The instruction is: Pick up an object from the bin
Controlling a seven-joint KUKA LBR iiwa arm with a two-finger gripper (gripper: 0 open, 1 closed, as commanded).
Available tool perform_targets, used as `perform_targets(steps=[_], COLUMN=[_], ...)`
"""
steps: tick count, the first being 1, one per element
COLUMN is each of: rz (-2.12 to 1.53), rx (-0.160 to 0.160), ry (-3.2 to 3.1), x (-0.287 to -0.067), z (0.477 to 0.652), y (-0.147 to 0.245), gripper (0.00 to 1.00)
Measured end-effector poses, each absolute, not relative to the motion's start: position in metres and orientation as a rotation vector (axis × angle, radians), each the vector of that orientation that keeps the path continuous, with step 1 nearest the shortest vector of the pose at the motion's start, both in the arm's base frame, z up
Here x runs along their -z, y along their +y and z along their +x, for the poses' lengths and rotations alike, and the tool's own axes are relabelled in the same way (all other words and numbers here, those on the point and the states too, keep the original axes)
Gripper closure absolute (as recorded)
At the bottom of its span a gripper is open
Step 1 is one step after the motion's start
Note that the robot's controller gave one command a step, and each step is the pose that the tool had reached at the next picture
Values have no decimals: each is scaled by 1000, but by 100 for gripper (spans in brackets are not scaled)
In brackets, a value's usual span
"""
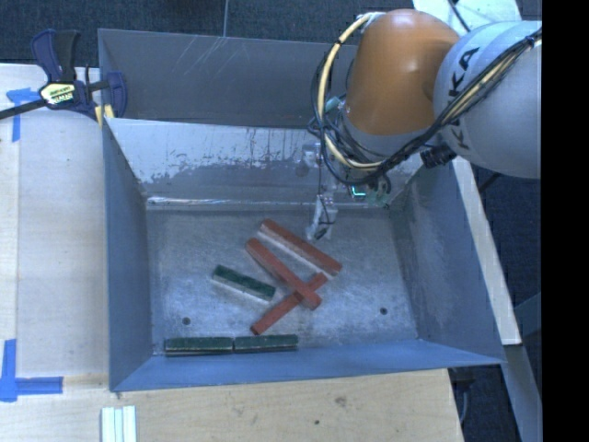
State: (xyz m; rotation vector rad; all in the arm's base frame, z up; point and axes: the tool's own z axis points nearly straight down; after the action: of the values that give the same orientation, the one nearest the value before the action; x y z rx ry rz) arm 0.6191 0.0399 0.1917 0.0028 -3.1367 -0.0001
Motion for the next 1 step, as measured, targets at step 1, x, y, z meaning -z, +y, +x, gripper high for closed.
perform_targets(steps=[1], rz=[-187], rx=[1], ry=[-3132], x=[-69], z=[590], y=[59], gripper=[0])
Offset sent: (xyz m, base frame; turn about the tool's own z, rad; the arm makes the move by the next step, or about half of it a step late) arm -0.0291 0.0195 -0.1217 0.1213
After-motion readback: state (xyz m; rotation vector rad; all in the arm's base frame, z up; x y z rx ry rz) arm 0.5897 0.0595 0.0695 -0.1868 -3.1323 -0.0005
